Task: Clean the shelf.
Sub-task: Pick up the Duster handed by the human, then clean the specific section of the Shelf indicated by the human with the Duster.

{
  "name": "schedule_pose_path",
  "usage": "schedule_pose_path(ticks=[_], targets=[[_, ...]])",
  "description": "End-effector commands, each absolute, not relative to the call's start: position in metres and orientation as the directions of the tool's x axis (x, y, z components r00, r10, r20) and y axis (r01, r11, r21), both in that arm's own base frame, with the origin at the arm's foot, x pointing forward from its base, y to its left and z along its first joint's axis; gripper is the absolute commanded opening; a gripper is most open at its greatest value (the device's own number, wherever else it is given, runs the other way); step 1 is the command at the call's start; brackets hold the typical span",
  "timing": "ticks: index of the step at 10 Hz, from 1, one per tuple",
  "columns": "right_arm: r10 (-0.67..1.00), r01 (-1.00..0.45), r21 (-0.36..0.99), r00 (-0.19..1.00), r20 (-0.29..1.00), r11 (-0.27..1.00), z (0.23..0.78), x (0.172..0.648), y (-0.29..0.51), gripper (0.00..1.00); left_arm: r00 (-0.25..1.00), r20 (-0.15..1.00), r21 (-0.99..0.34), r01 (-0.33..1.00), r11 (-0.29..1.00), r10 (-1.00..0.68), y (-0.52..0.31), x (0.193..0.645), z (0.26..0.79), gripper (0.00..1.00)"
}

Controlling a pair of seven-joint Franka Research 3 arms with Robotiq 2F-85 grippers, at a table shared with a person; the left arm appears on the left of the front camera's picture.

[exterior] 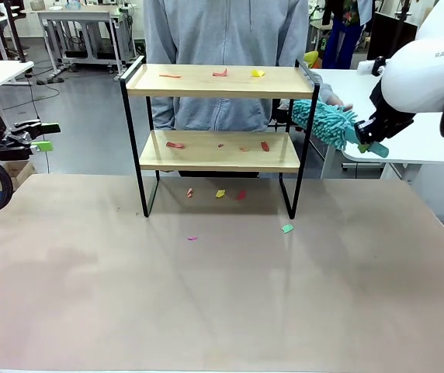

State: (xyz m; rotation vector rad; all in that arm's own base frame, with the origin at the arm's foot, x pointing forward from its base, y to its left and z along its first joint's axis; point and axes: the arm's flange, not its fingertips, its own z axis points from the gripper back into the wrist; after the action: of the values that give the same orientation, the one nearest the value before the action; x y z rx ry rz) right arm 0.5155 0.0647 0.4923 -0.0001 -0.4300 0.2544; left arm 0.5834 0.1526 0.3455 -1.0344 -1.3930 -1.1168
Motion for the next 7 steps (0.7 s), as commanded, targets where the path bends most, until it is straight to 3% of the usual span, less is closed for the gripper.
schedule_pose_path(ticks=[1,7], targets=[[0.262,-0.261,-0.062,0.871,0.416,0.963,0.4933,0.5154,0.0639,0.0,-0.115,0.993,0.11,0.973,0.201,0.016,0.1522,0.5836,0.3475,1.0],[0.262,-0.261,-0.062,0.871,0.416,0.963,0.4933,0.5154,0.0639,0.0,-0.115,0.993,0.11,0.973,0.201,0.016,0.1522,0.5836,0.3475,1.0]])
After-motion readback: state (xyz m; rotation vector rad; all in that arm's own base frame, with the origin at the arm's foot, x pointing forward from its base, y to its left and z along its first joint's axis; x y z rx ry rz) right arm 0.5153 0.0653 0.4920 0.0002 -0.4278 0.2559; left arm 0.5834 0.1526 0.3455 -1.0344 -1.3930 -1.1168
